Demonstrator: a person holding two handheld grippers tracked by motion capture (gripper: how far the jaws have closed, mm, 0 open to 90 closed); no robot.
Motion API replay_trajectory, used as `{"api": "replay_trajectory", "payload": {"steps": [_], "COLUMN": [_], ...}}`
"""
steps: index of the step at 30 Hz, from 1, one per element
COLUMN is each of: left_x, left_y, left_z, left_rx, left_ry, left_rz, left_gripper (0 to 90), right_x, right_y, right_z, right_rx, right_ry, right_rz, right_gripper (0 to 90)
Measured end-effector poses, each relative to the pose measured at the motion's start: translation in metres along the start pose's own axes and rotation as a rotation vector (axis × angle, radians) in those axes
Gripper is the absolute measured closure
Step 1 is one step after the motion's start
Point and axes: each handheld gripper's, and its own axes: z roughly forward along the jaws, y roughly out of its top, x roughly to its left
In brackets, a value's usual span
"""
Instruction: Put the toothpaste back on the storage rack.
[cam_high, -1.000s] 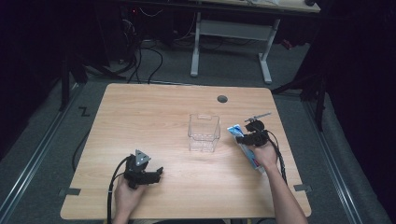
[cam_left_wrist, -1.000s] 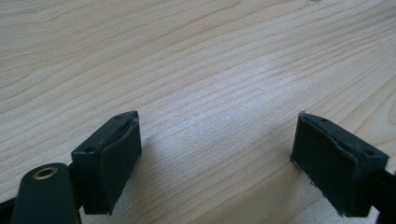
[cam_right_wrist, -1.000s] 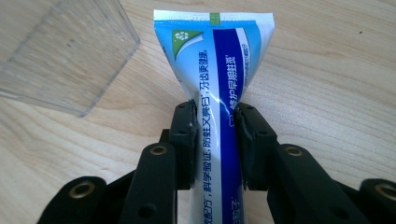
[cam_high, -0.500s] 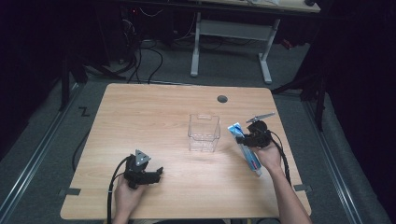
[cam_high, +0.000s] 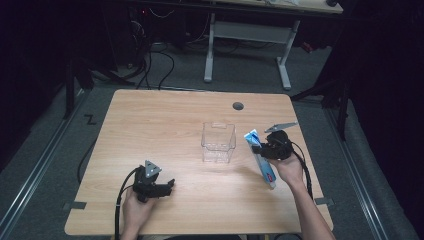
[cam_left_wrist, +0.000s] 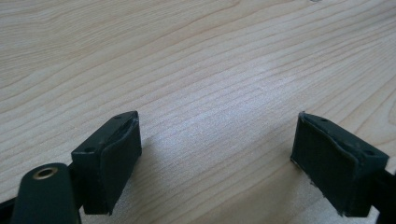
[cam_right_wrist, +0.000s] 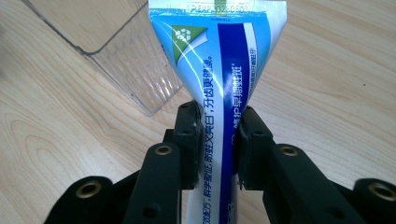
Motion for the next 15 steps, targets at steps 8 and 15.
{"api": "replay_trajectory", "payload": {"steps": [8,15], "left_x": [0.000,0.000], "left_y": [0.000,0.000], "left_z": [0.000,0.000], "left_rx": [0.000,0.000], "left_ry": [0.000,0.000], "left_rz": [0.000,0.000], "left_gripper": [15.9,15.9], "right_x": [0.002,0.004], "right_y": [0.000,0.001], "right_z": [-0.007,-0.014], "right_rx": [-0.038,-0.067], "right_ry": [0.005,0.012], "right_rz": [-0.006,-0.016], "right_gripper": [73.9,74.1]}}
